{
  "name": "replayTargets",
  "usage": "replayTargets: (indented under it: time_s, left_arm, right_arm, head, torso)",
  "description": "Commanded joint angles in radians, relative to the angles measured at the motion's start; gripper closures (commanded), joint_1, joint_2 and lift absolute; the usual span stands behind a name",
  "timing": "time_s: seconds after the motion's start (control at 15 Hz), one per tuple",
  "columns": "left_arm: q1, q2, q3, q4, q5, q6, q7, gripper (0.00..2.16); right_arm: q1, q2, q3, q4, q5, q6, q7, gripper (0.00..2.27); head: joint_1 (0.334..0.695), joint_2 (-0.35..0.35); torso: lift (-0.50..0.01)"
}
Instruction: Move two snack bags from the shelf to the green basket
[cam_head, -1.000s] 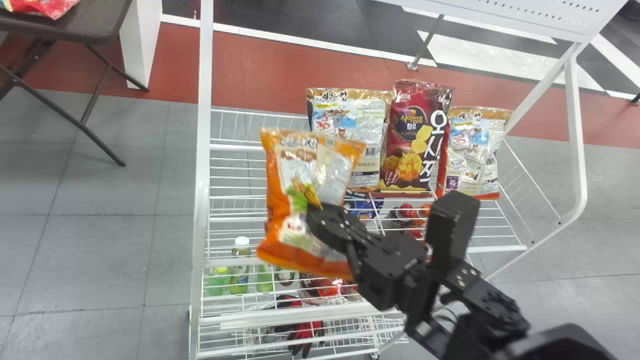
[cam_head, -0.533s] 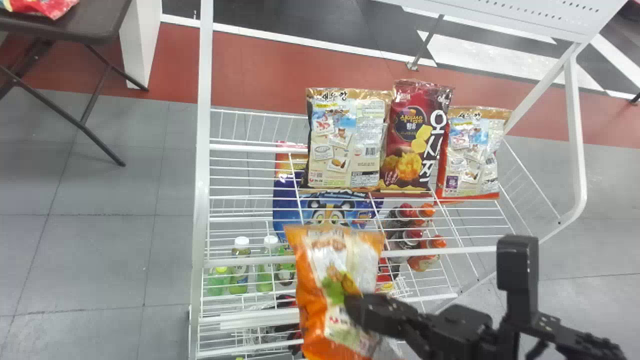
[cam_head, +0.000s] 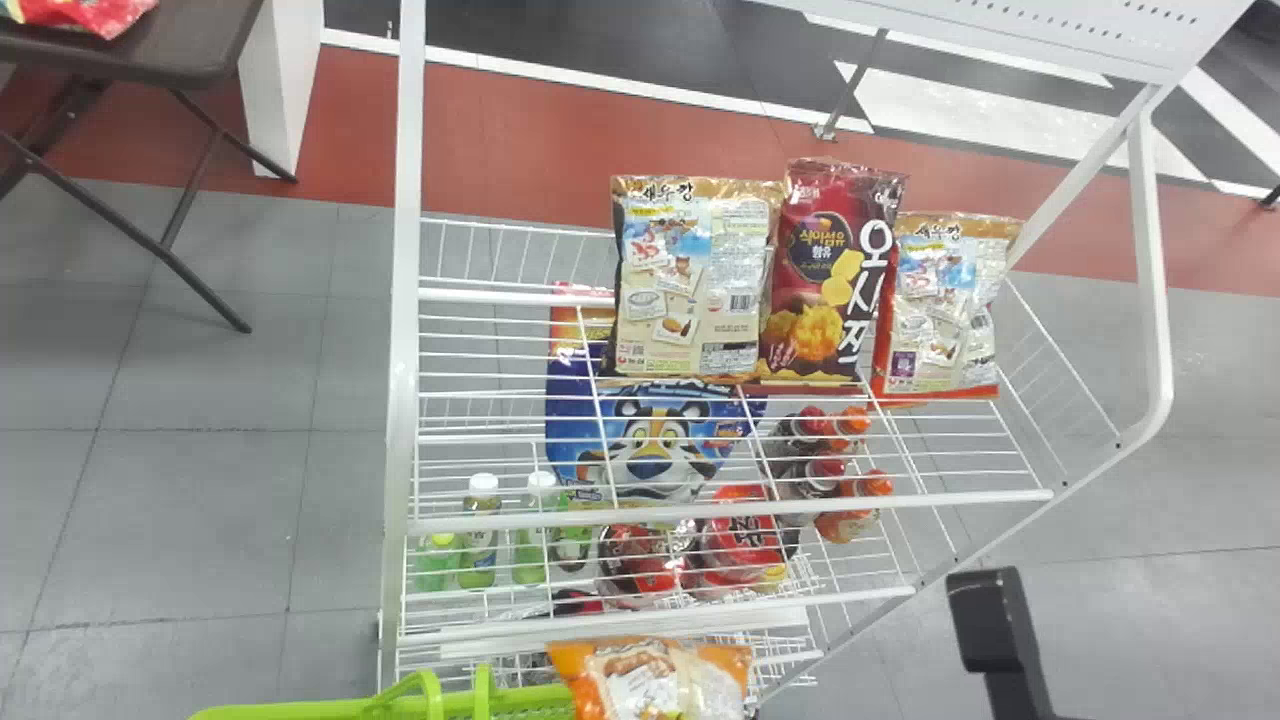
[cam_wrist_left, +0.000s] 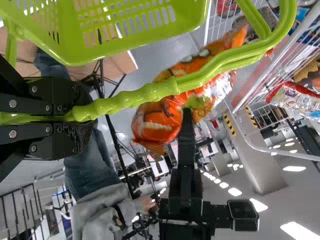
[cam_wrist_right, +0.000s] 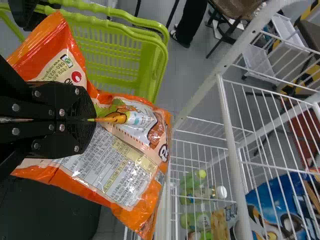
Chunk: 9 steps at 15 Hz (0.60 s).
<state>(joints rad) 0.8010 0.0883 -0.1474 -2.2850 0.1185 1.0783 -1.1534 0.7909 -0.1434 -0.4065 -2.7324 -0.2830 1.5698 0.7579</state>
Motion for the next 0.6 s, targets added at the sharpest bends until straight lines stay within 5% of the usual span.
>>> replayTargets:
  time_s: [0.0,0.33,0.53]
  left_arm:
    - [0.000,0.001,-0.006,-0.027,0.001,0.032,0.000,2.15]
    - [0.006,0.002,-0.001,-0.034,0.000,0.038,-0.006,2.15]
    - [0.009,0.001,-0.001,-0.039,0.000,0.038,-0.011,2.15]
  right_arm:
    - [0.001,-0.005,0.100,0.007,0.025,0.002,-0.002,2.25]
    - [-0.013,-0.042,0.354,0.112,0.173,0.002,-0.042,2.25]
    - [-0.055,-0.048,0.388,0.240,0.191,0.002,-0.057,2.25]
  head:
    - [0.695,-0.350]
    - [0.695,-0.350]
    - [0.695,-0.350]
  torso:
    - [-0.016]
    - [-0.016]
    - [-0.016]
